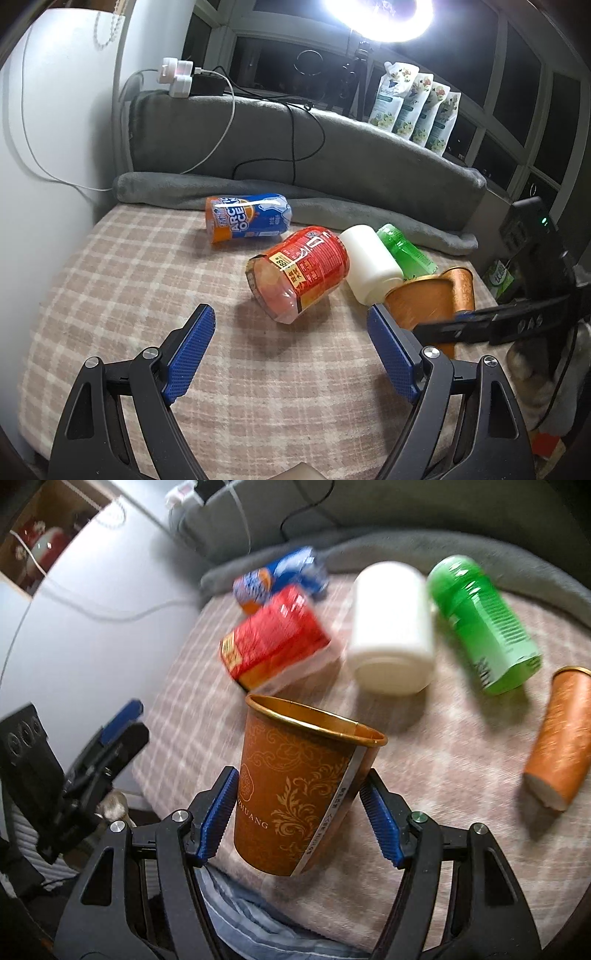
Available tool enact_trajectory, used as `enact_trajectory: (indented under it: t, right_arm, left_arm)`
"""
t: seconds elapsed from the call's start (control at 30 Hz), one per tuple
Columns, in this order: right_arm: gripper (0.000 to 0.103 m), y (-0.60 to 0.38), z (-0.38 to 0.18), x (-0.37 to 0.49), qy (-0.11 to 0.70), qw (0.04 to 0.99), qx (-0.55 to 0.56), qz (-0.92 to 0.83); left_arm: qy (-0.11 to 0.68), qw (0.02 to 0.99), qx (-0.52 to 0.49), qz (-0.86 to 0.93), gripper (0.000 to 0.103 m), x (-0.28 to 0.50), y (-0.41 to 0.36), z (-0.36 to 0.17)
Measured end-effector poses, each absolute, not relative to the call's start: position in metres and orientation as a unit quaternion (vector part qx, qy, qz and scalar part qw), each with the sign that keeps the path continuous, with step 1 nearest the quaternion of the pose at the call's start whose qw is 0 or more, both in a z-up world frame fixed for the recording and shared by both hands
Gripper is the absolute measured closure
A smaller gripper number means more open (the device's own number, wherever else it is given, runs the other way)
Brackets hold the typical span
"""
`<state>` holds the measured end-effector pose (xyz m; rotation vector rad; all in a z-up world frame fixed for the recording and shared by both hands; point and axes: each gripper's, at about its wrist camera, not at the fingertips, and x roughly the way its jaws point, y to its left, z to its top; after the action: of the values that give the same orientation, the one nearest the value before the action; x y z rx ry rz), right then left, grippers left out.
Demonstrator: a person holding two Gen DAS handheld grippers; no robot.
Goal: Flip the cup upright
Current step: 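Lift the orange paper cup with the right gripper and rotate it rim-up, then bring the upright cup to the left gripper while the left gripper closes on it and right opens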
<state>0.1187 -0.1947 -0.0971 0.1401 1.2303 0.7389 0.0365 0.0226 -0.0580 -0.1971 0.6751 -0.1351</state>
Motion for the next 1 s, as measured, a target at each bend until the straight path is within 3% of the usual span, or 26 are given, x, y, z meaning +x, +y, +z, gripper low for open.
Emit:
enact_trajectory:
  t: [0.53,0.7,1.0]
  right_arm:
    - [0.031,-0.169,-0.128,0.120,0.592,0.731,0.049,0.335]
    - [0.024,-0.171,-0.123,0.121,0.580,0.740,0.052,0.337]
    - [0.024,-0.193,-0.096,0.107,0.527,0.788,0.050,0.314]
  left_arm:
    - [0.351,0.926,-0.119,-0.069,0.019,0.039,0.031,-0.067]
    - [0.356,0.924,-0.120,-0.071,0.019,0.041,0.030,-0.069]
    - [0.377,0.912,-0.129,-0.095,0.019,0.049,0.026,-0.074]
